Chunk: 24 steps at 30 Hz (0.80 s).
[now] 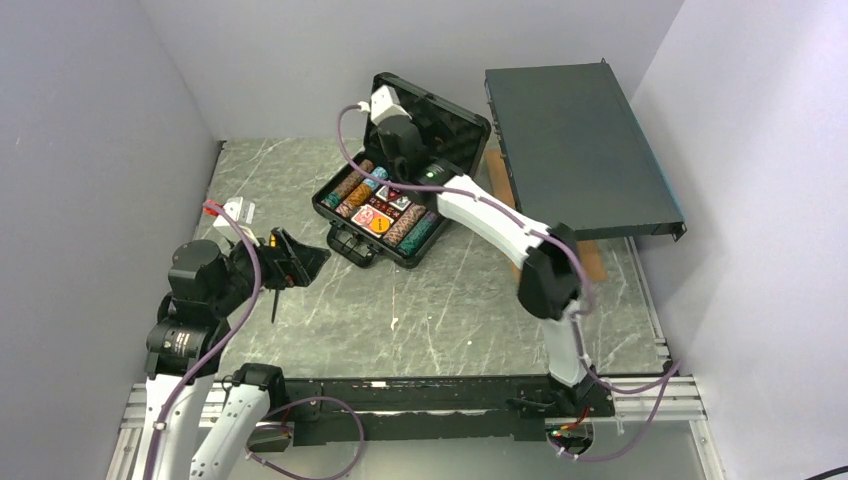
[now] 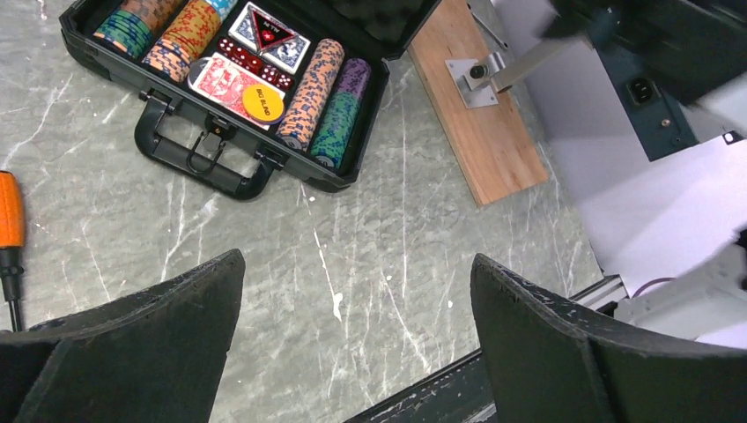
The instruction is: Pack up texas hold em set
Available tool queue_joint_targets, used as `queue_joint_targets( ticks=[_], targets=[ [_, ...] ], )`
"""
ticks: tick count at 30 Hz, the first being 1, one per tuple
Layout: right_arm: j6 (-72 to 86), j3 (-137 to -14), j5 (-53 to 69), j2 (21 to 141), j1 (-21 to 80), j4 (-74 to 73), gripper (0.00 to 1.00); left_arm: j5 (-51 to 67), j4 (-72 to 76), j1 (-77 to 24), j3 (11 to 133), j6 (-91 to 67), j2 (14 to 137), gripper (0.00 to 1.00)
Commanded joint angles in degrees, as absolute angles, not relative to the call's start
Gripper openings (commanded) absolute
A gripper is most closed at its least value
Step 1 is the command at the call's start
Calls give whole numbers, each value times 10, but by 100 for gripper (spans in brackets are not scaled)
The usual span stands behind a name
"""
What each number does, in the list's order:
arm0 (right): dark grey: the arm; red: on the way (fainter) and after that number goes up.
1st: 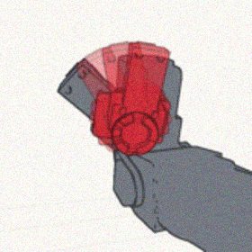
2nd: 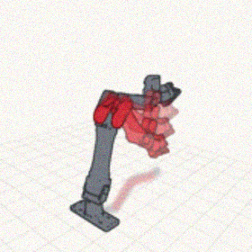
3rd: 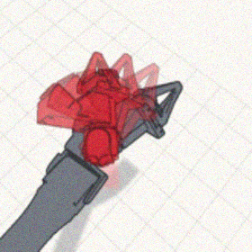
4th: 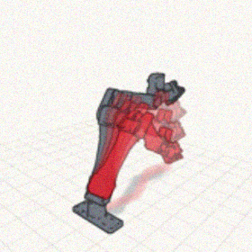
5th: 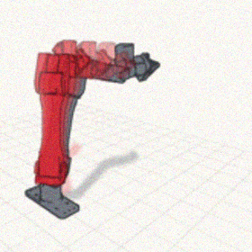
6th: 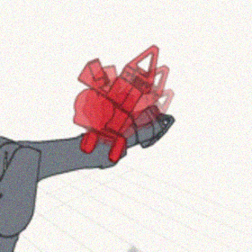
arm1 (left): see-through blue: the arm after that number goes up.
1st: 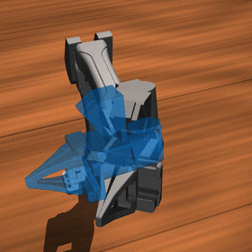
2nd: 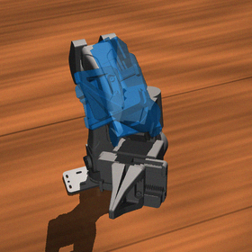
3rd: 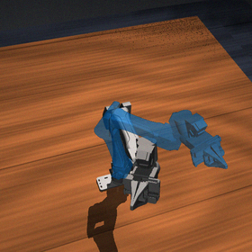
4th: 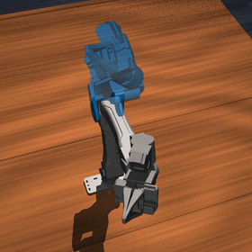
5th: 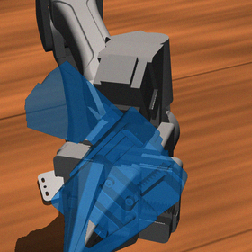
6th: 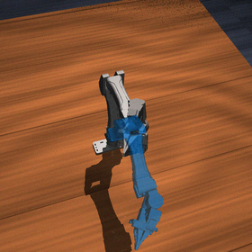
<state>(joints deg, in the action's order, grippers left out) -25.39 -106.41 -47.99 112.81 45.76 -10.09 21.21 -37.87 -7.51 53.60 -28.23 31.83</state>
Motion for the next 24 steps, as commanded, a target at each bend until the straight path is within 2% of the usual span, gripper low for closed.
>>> queue_joint_targets(
  ticks=[1, 6, 12, 13, 16, 24],
  targets=[
    [-451, -1225, -550, 1274, 416, -46, 99, 223, -382, -73, 535, -273, 304, 99],
    [-528, -1330, -547, 1365, 380, -24, 99, 221, -386, -73, 520, -264, 289, 99],
    [-547, -1286, -531, 1352, 351, 25, 99, 234, -380, -73, 501, -262, 290, 99],
    [-547, -1283, -530, 1351, 346, 27, 96, 234, -379, -73, 500, -262, 291, 99],
    [-532, -1288, -522, 1348, 332, 4, 77, 237, -378, -73, 496, -265, 292, 99],
    [-551, -1291, -517, 1348, 319, 24, 74, 244, -377, -73, 494, -271, 298, 99]
  ],
)
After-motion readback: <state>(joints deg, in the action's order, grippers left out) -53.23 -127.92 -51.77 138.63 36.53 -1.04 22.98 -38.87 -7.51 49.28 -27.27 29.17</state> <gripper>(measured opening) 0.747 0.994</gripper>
